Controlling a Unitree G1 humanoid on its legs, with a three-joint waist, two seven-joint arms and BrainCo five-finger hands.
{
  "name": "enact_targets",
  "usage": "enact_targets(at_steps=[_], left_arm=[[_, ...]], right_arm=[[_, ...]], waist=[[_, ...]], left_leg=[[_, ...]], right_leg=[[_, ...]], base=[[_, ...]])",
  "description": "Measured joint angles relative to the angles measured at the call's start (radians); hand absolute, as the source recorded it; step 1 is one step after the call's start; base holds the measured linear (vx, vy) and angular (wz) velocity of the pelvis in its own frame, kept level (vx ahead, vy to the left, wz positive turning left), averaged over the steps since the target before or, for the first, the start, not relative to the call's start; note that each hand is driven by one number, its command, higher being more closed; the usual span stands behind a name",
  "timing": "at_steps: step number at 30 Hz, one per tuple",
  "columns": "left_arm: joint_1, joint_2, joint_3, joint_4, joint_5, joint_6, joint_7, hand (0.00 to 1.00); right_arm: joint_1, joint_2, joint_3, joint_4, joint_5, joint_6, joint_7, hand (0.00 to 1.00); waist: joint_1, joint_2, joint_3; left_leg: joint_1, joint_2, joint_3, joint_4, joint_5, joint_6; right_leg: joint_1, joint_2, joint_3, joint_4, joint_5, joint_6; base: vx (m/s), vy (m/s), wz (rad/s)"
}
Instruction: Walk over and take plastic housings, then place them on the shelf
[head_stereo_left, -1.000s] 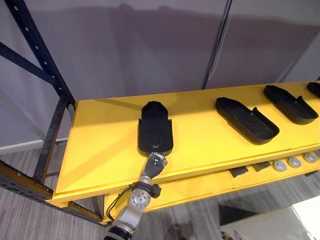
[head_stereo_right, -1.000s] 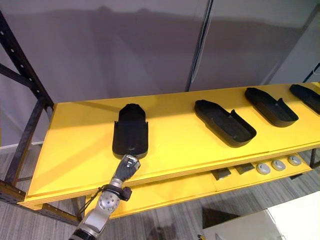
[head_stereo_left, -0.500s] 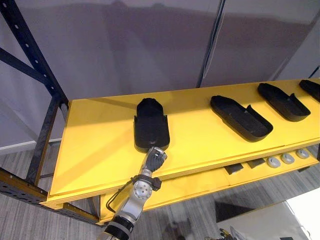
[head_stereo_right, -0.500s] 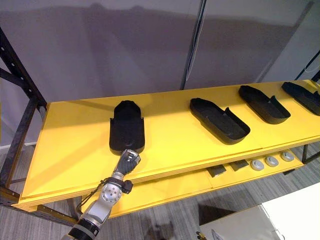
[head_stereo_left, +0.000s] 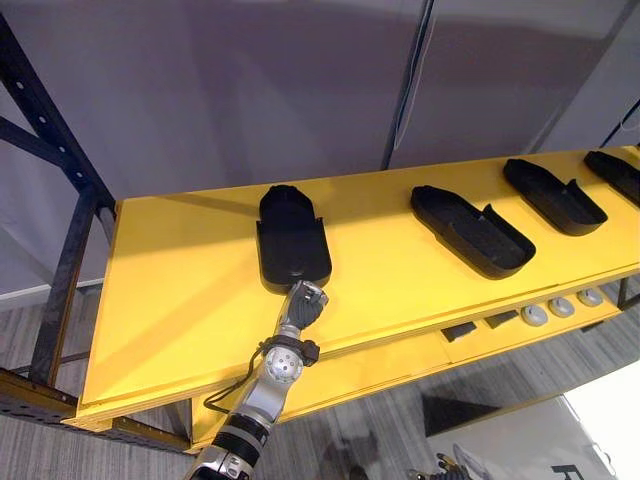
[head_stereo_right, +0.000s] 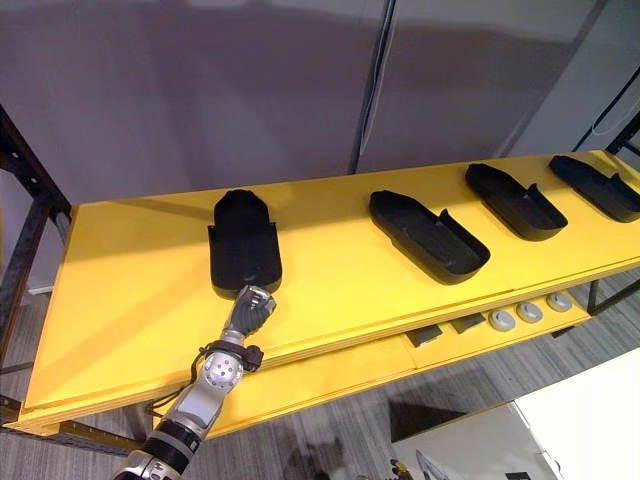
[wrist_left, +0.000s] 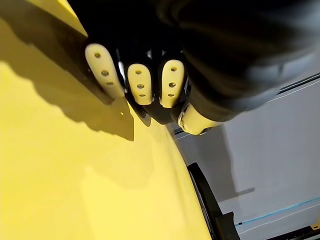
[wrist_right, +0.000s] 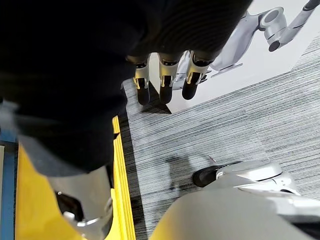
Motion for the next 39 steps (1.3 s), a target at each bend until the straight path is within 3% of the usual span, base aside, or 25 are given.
enact_targets(at_steps=[7,13,16,21,27,31,33,38,39], left_arm=[[0.012,0.0,-0.001,-0.029,-0.003,0.005,-0.002,1.0],[0.104,0.009,0.0,-0.363,-0.02,-0.003,-0.019,1.0],[0.152,0.012,0.026,-0.611,-0.024,-0.037,-0.032,1.0],[0.269,0.008,0.27,-0.88,-0.09,-0.126,-0.002,1.0],[0.439,-0.05,0.549,-0.89,-0.197,-0.13,0.083,1.0],[0.512,-0.079,0.635,-0.845,-0.221,-0.125,0.113,1.0],[0.549,-0.095,0.664,-0.791,-0.225,-0.111,0.113,1.0],[0.601,-0.119,0.675,-0.523,-0.216,-0.022,0.075,1.0],[0.603,-0.12,0.677,-0.438,-0.215,-0.007,0.065,0.0]], right_arm=[[0.001,0.0,0.0,0.0,0.0,0.0,0.0,0.0],[0.003,-0.002,0.0,0.005,0.0,0.0,0.0,0.0],[0.01,-0.004,0.0,0.016,0.0,0.0,0.001,0.0],[0.014,-0.01,-0.001,0.043,0.0,-0.001,0.003,0.0],[0.025,-0.012,-0.006,0.044,0.0,0.0,0.006,0.0],[0.032,-0.003,-0.023,0.03,0.0,0.0,0.006,0.0],[0.031,-0.001,-0.023,0.016,0.0,0.0,0.006,0.0],[0.038,0.018,-0.02,-0.074,-0.019,0.002,0.009,0.0],[0.038,0.031,-0.019,-0.09,-0.02,0.002,0.011,0.0]], waist=[[0.001,-0.001,0.001],[0.013,0.0,0.004],[0.032,0.001,0.004],[0.063,0.005,0.006],[0.113,0.006,0.006],[0.147,0.003,0.004],[0.154,0.003,0.003],[0.17,0.003,0.002],[0.17,0.002,0.0]], left_leg=[[-0.001,0.0,-0.001,0.0,0.0,0.0],[-0.004,0.0,-0.014,0.0,0.0,0.001],[-0.004,-0.002,-0.032,0.0,0.002,0.003],[0.017,-0.002,-0.066,-0.001,0.003,0.005],[0.022,-0.006,-0.111,-0.004,0.005,0.003],[0.023,-0.005,-0.118,-0.004,0.006,0.005],[0.023,-0.004,-0.119,-0.003,0.005,0.006],[0.032,-0.001,-0.107,0.019,-0.012,0.009],[0.032,0.002,-0.095,0.025,-0.017,0.01]], right_leg=[[0.0,0.0,-0.001,0.0,0.0,0.0],[0.009,-0.002,-0.012,0.003,-0.001,0.001],[0.019,-0.004,-0.024,0.006,-0.004,0.004],[0.041,-0.005,-0.047,0.049,-0.034,0.011],[0.051,-0.008,-0.088,0.094,-0.068,0.009],[0.058,-0.009,-0.106,0.098,-0.072,0.006],[0.059,-0.009,-0.109,0.099,-0.073,0.005],[0.073,-0.014,-0.119,0.108,-0.08,-0.002],[0.073,-0.014,-0.117,0.11,-0.082,-0.001]], base=[[0.0,0.0,0.0],[0.0,0.002,0.06],[0.0,0.008,0.16],[-0.01,0.016,0.2],[-0.02,0.007,0.25],[0.0,-0.002,0.13],[0.0,0.003,0.04],[0.0,0.006,-0.01],[0.01,0.007,-0.05]])
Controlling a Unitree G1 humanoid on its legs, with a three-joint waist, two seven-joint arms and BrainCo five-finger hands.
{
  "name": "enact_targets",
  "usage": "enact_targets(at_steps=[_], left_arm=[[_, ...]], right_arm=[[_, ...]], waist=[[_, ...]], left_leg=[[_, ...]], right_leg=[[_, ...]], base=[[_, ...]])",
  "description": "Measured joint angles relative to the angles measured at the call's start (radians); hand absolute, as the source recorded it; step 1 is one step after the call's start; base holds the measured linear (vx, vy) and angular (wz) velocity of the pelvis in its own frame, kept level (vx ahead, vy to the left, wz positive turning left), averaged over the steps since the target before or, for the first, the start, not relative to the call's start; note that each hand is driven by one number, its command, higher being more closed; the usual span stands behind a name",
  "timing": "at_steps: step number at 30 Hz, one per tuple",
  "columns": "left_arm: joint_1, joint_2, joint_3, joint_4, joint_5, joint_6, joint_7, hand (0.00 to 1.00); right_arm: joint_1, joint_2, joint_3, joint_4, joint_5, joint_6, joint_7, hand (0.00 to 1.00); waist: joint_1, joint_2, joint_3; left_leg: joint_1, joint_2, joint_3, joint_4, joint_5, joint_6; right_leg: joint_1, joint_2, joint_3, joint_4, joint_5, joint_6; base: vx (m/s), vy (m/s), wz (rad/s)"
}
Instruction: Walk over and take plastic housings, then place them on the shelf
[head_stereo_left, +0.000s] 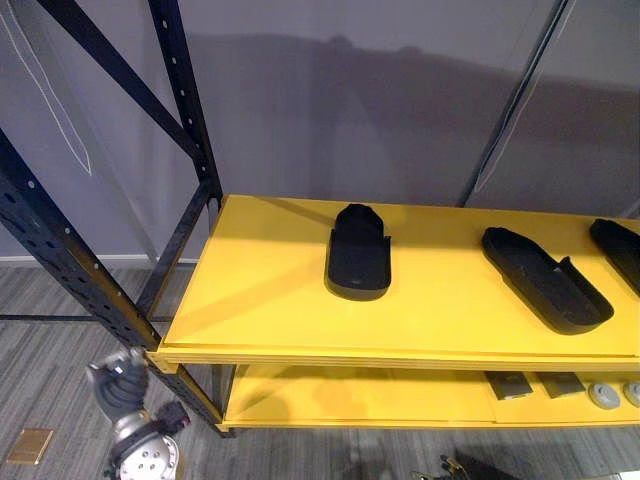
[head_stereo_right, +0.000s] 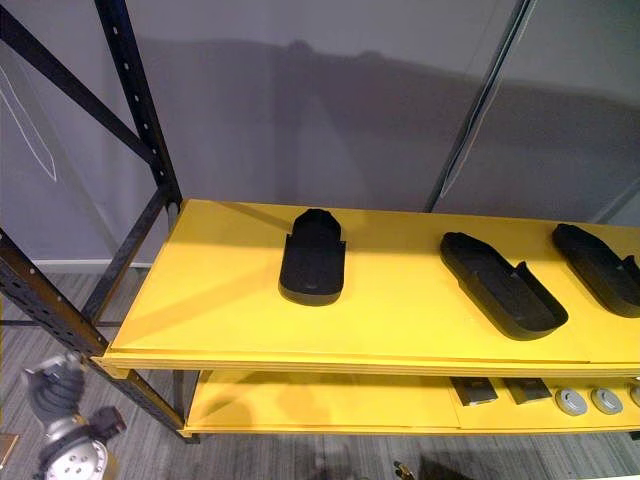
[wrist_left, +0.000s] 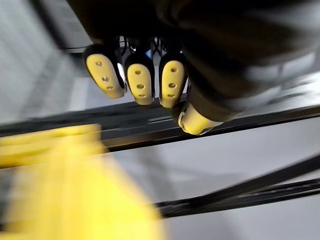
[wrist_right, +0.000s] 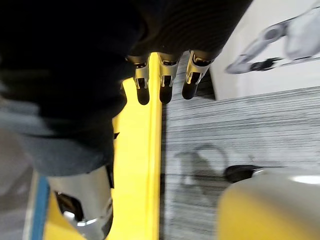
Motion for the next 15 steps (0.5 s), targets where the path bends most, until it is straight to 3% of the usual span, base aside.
enact_targets(at_steps=[8,15], left_arm=[[-0.038,0.037,-0.044,0.629,-0.001,0.046,-0.099,0.0],[-0.084,0.098,-0.067,0.815,0.062,0.045,-0.117,0.0]], right_arm=[[-0.009,0.046,-0.004,-0.01,0.0,0.006,0.01,0.0],[-0.069,0.022,-0.023,0.07,0.001,0.005,0.005,0.0]], waist=[[-0.003,0.003,-0.002],[-0.028,0.01,0.002]], left_leg=[[0.014,-0.015,0.006,-0.012,0.004,-0.003],[0.023,-0.03,0.005,-0.024,0.009,0.004]], right_leg=[[-0.008,-0.008,0.003,0.024,-0.025,0.001],[-0.009,-0.016,0.004,0.006,-0.028,0.004]], base=[[0.0,0.002,-0.01],[0.02,0.019,0.0]])
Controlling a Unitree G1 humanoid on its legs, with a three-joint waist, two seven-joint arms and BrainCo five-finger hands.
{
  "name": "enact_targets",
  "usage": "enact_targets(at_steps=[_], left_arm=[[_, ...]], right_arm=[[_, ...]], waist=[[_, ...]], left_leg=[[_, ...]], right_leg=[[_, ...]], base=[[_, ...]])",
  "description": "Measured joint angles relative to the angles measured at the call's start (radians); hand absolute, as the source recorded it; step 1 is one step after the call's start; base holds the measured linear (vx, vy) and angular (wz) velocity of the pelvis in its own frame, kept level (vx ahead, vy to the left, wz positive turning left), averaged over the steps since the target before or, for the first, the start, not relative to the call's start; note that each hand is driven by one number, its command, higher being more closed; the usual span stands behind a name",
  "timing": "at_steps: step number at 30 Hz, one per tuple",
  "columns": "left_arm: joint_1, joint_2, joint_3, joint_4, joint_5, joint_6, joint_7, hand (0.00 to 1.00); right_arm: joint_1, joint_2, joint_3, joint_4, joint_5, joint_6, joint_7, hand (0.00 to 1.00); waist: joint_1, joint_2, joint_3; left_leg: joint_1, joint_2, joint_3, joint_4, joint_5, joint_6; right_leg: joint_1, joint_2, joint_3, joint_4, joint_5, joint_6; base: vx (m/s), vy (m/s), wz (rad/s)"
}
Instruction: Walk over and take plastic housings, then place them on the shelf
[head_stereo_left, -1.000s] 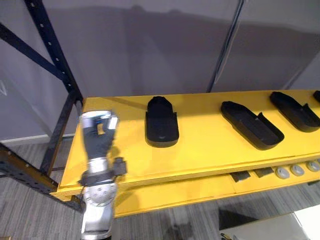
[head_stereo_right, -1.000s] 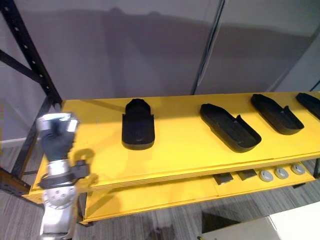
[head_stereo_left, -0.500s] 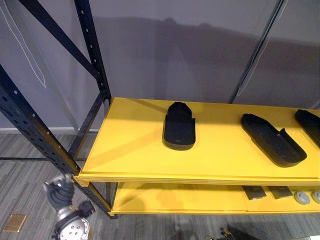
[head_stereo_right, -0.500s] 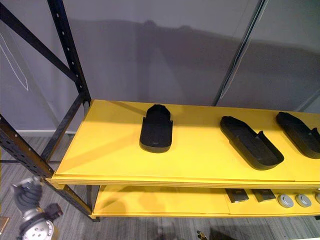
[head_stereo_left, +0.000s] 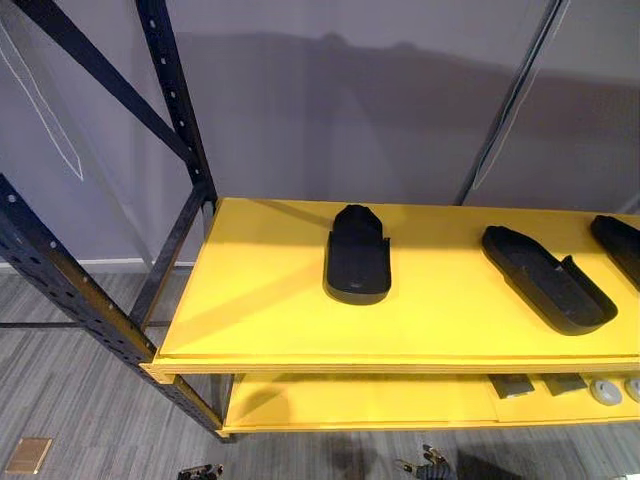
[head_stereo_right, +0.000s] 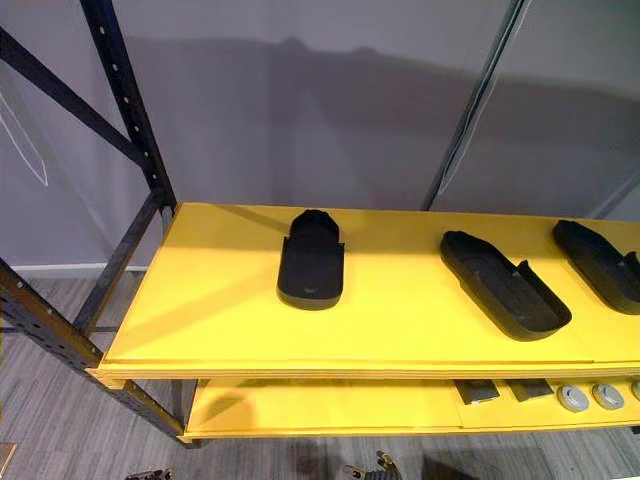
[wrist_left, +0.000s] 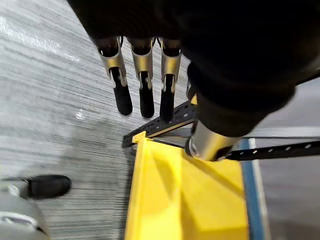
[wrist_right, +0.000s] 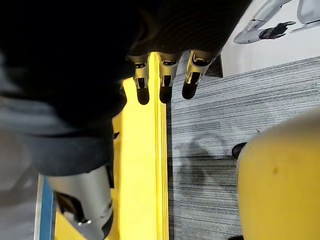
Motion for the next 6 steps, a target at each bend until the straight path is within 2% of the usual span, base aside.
enact_targets(at_steps=[6], left_arm=[[-0.049,0.013,-0.026,0.061,0.014,-0.003,-0.032,0.0]], right_arm=[[-0.008,-0.044,0.0,0.021,0.002,0.0,-0.001,0.0]], waist=[[-0.004,0.014,0.009]], left_leg=[[0.006,0.0,0.001,0.0,-0.003,-0.003]], right_leg=[[0.008,0.001,0.001,-0.01,0.0,0.0]], base=[[0.0,0.0,0.0]])
